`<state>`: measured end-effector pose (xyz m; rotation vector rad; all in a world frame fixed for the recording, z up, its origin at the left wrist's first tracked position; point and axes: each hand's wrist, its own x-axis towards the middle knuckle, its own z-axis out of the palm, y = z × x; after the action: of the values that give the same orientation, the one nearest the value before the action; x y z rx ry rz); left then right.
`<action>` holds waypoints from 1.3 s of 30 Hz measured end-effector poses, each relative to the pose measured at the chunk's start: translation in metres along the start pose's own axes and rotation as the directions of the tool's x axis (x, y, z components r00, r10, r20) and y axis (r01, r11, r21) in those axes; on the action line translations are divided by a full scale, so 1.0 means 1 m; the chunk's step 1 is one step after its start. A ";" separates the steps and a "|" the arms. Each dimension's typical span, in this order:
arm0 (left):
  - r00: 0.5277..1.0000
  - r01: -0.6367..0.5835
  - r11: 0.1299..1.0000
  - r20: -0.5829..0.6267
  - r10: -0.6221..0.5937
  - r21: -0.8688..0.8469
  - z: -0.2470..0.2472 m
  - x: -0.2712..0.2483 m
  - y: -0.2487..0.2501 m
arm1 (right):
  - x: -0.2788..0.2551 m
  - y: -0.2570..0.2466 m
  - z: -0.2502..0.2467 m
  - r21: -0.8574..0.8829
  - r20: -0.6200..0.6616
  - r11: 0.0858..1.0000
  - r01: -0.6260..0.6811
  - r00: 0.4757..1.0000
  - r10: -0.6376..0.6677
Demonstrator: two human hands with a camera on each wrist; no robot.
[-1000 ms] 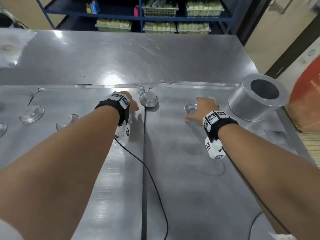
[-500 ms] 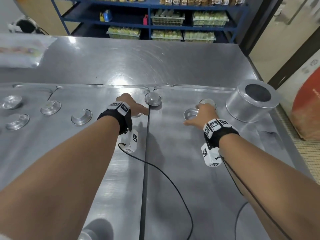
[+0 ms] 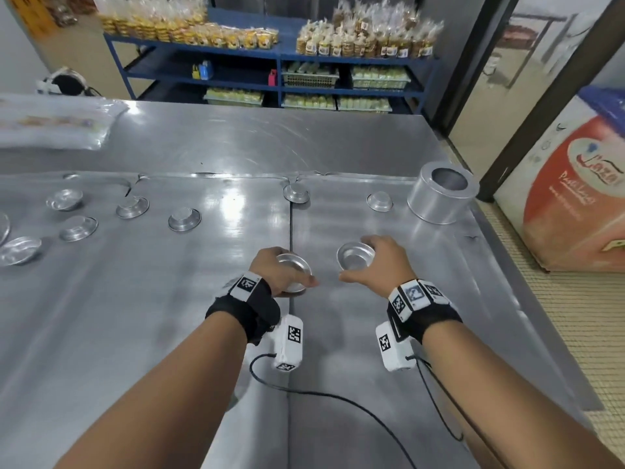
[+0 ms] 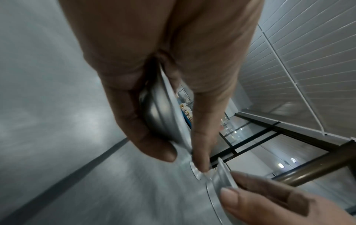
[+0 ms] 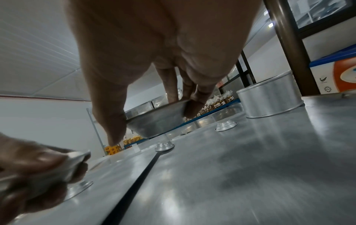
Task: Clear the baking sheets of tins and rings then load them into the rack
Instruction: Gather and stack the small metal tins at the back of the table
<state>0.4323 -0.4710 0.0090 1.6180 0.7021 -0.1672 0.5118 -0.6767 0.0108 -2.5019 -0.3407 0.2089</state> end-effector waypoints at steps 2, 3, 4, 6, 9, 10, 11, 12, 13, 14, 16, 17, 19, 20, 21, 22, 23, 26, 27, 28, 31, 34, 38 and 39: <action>1.000 0.013 0.996 -0.014 -0.015 -0.083 0.005 -0.018 -0.021 | -0.030 -0.002 0.001 0.017 0.000 1.000 0.007 1.000 -0.007; 1.000 0.007 0.993 -0.021 -0.010 -0.115 0.008 -0.027 -0.032 | -0.045 -0.002 0.002 0.027 -0.003 1.000 0.014 1.000 -0.014; 1.000 0.001 0.989 -0.022 -0.004 -0.145 0.010 -0.038 -0.042 | -0.060 -0.002 0.003 0.037 -0.008 0.999 0.021 1.000 -0.021; 1.000 -0.012 0.976 -0.027 0.006 -0.218 0.015 -0.058 -0.060 | -0.088 -0.004 0.006 0.047 -0.005 0.998 0.035 0.999 -0.035; 1.000 -0.004 0.942 0.004 0.005 -0.335 0.020 -0.081 -0.084 | -0.123 -0.007 0.015 0.044 0.024 0.998 0.051 0.998 -0.052; 1.000 0.007 0.933 0.018 -0.001 -0.361 0.021 -0.090 -0.089 | -0.133 -0.008 0.019 0.051 0.029 0.997 0.063 0.998 -0.064; 1.000 0.017 0.921 0.031 -0.006 -0.388 0.023 -0.097 -0.094 | -0.143 -0.011 0.022 0.061 0.032 0.995 0.077 0.996 -0.079; 0.999 0.020 0.920 0.041 -0.004 -0.392 0.025 -0.103 -0.099 | -0.152 -0.013 0.026 0.072 0.037 0.993 0.088 0.995 -0.091; 0.998 0.012 0.921 0.055 0.010 -0.391 0.026 -0.107 -0.104 | -0.161 -0.016 0.029 0.081 0.047 0.991 0.103 0.993 -0.107; 0.997 -0.002 0.932 0.069 0.029 -0.363 0.028 -0.113 -0.108 | -0.169 -0.019 0.033 0.086 0.060 0.989 0.119 0.990 -0.124; 0.994 -0.044 0.945 0.081 0.074 -0.324 0.032 -0.121 -0.115 | -0.183 -0.024 0.040 0.086 0.090 0.985 0.150 0.983 -0.158; 0.993 -0.060 0.950 0.078 0.088 -0.306 0.034 -0.123 -0.119 | -0.188 -0.026 0.044 0.087 0.105 0.984 0.157 0.981 -0.165; 0.991 -0.084 0.961 0.076 0.108 -0.265 0.037 -0.124 -0.125 | -0.197 -0.029 0.051 0.078 0.124 0.983 0.169 0.976 -0.177; 0.989 -0.102 0.964 0.078 0.125 -0.247 0.037 -0.126 -0.126 | -0.200 -0.029 0.053 0.071 0.128 0.982 0.175 0.975 -0.183; 0.986 -0.119 0.964 0.082 0.142 -0.239 0.036 -0.127 -0.128 | -0.203 -0.029 0.056 0.067 0.125 0.981 0.181 0.974 -0.188; 0.985 -0.124 0.965 0.085 0.147 -0.231 0.036 -0.127 -0.130 | -0.205 -0.029 0.057 0.065 0.121 0.981 0.183 0.974 -0.190; 0.985 -0.125 0.965 0.090 0.149 -0.230 0.035 -0.128 -0.132 | -0.206 -0.029 0.058 0.057 0.117 0.980 0.189 0.974 -0.195; 0.983 -0.142 0.969 0.086 0.162 -0.202 0.036 -0.126 -0.137 | -0.206 -0.026 0.061 0.033 0.106 0.976 0.214 0.971 -0.217; 0.983 -0.152 0.970 0.077 0.169 -0.189 0.036 -0.125 -0.139 | -0.206 -0.024 0.062 0.035 0.107 0.976 0.217 0.970 -0.219; 0.982 -0.160 0.972 0.070 0.174 -0.171 0.037 -0.124 -0.139 | -0.205 -0.023 0.061 0.039 0.110 0.975 0.218 0.969 -0.221; 0.980 -0.184 0.976 0.059 0.191 -0.115 0.039 -0.120 -0.137 | -0.198 -0.017 0.059 0.059 0.153 0.977 0.206 0.965 -0.213; 0.980 -0.194 0.977 0.039 0.197 -0.086 0.041 -0.114 -0.131 | -0.184 -0.008 0.051 0.072 0.243 0.977 0.199 0.947 -0.211; 0.984 -0.176 0.979 -0.001 0.177 -0.099 0.048 -0.104 -0.121 | -0.153 0.010 0.038 0.073 0.296 0.979 0.191 0.933 -0.204; 0.985 -0.171 0.979 -0.007 0.171 -0.108 0.050 -0.100 -0.118 | -0.144 0.016 0.037 0.064 0.294 0.980 0.188 0.935 -0.199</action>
<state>0.3039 -0.5510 -0.0515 1.5651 0.5578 -0.0054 0.3695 -0.7108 -0.0178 -2.3822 -0.6979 0.5113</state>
